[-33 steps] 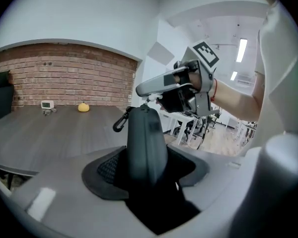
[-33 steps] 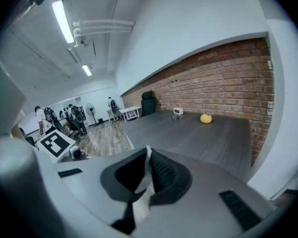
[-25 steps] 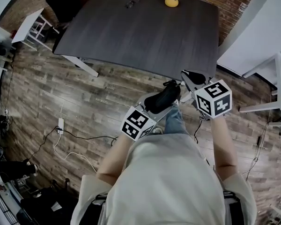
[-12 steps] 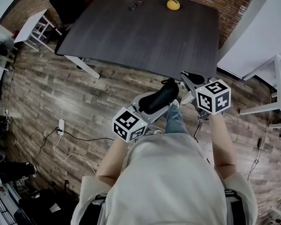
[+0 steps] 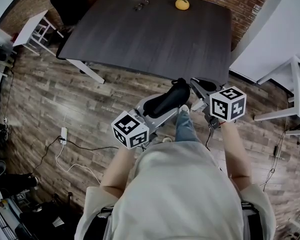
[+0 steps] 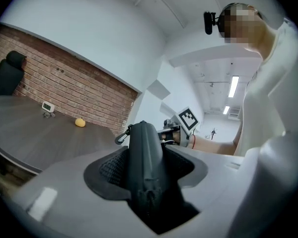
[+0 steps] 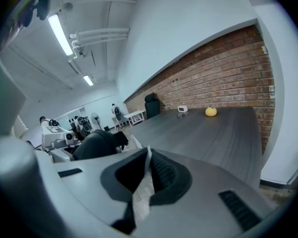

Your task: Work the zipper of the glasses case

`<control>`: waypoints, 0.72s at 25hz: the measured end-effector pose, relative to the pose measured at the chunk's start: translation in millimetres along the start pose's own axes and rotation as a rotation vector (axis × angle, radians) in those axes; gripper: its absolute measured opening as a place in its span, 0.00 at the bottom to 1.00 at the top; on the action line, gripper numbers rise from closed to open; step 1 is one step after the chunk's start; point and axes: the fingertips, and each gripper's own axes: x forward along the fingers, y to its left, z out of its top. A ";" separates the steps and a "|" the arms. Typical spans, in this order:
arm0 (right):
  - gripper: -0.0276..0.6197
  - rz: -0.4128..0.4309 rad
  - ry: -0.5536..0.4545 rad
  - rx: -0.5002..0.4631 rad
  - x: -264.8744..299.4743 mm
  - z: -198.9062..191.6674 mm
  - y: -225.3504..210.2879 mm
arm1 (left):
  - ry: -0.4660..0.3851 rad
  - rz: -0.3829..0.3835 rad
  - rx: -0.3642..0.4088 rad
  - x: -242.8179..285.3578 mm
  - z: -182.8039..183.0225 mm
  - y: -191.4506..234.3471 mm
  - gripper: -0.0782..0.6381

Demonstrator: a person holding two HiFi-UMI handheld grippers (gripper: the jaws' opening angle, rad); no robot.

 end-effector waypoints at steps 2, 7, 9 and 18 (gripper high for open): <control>0.05 0.010 -0.014 0.023 -0.2 0.6 1.3 | -0.024 -0.005 -0.027 -1.3 3.5 1.0 0.44; 0.05 0.031 -0.041 0.062 -0.1 4.9 7.1 | -0.082 -0.004 -0.067 -6.4 17.1 5.4 0.43; 0.05 0.042 -0.048 0.081 0.1 6.9 9.6 | -0.103 -0.005 -0.082 -7.2 22.6 6.9 0.43; 0.19 -0.070 -0.148 -0.073 -19.0 16.8 -0.8 | -0.124 0.003 -0.082 -3.9 33.7 18.1 0.44</control>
